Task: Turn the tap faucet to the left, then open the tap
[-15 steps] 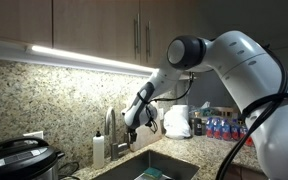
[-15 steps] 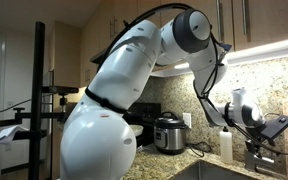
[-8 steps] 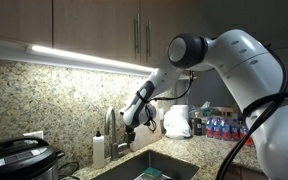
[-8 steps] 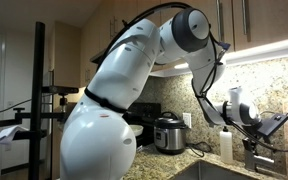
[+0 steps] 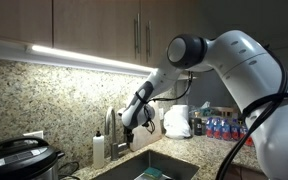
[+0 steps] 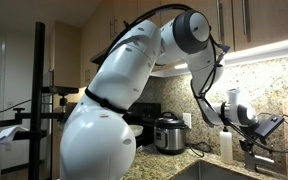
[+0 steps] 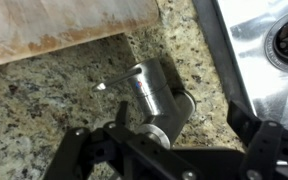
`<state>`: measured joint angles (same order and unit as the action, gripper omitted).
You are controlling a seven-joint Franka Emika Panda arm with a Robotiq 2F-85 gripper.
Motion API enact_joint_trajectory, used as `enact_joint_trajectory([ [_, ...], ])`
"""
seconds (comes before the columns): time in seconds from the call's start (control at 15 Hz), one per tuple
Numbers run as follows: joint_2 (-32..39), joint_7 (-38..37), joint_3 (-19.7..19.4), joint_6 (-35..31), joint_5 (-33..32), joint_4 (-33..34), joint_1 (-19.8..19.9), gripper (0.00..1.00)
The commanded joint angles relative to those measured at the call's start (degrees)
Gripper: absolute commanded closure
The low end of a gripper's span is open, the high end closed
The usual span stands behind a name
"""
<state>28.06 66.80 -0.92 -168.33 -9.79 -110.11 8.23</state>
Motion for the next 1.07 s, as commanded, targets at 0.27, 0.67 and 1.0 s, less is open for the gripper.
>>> enact_joint_trajectory([
  [0.27,0.81,-0.37,1.82,1.75,-1.10,1.90,2.32,0.00],
  [0.67,2.44,-0.11,2.02,4.92,-1.11,4.92,2.23,0.00],
  [1.0,4.26,-0.22,1.94,7.52,-0.93,8.16,2.11,0.00],
])
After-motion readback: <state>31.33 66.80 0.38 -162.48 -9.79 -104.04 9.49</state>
